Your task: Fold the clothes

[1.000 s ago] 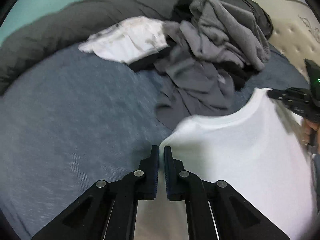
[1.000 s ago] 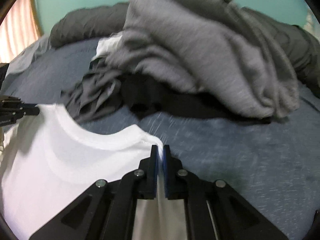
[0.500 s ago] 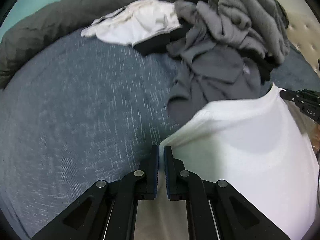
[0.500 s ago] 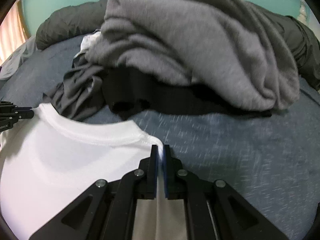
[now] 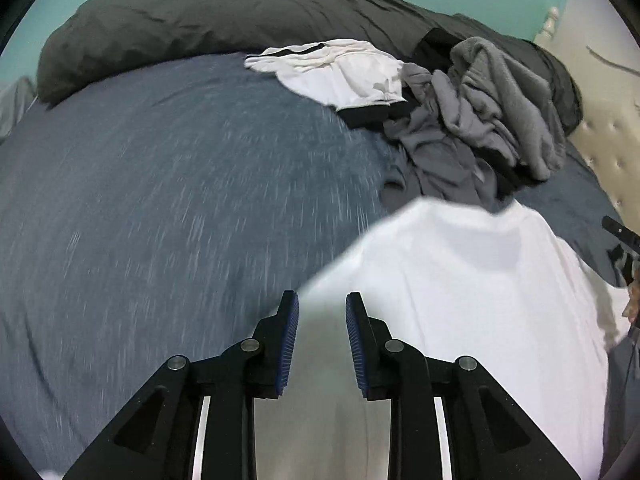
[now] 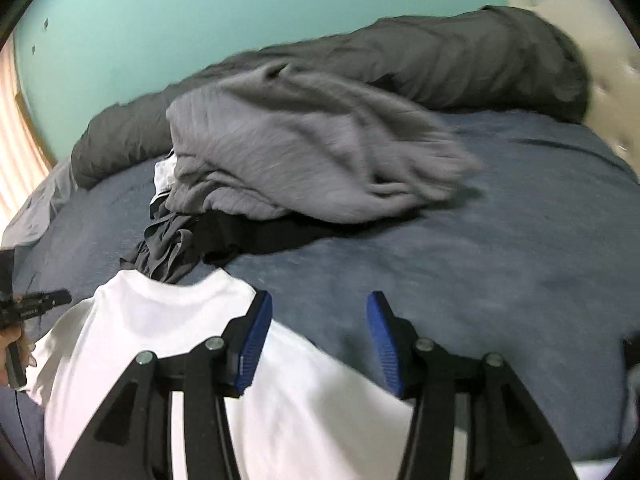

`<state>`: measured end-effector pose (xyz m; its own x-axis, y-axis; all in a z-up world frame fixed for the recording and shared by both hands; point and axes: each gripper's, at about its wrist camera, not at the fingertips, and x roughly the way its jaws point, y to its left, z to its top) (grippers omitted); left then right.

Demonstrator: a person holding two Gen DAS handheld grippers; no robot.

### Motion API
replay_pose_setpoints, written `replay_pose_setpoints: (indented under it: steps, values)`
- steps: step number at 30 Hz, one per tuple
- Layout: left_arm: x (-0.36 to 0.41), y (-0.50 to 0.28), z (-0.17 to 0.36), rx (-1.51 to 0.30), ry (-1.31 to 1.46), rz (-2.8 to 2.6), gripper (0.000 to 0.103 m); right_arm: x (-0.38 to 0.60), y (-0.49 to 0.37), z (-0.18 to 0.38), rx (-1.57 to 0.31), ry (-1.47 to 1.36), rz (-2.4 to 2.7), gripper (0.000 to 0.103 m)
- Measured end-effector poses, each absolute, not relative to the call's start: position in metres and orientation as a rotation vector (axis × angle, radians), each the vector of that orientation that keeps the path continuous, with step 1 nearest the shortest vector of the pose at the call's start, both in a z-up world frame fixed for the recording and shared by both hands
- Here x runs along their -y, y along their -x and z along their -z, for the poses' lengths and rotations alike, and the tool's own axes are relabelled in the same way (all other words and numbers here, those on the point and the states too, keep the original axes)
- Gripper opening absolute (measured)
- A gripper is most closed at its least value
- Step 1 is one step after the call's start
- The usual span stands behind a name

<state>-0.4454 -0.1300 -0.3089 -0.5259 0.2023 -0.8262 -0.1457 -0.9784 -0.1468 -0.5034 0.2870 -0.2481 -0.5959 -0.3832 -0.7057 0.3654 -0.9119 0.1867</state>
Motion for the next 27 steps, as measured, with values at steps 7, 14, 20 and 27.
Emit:
replay_pose_setpoints:
  steps: [7,14,20,27]
  values:
    - [0.139,0.354,0.311,0.099,1.409,-2.582,0.030,-0.375,0.435,0.207,0.072,-1.086,2.589,0.050]
    - [0.127,0.279,0.303,0.155,1.402,-2.577,0.046,-0.472,0.376,0.163,0.117,-1.090,2.731,0.058]
    - [0.131,0.223,0.310,0.276,1.412,-2.567,0.049,-0.538,0.347,0.154,0.183,-1.173,2.838,0.059]
    - [0.138,0.173,0.319,0.290,1.434,-2.606,0.050,-0.604,0.316,0.149,0.281,-1.259,2.935,0.059]
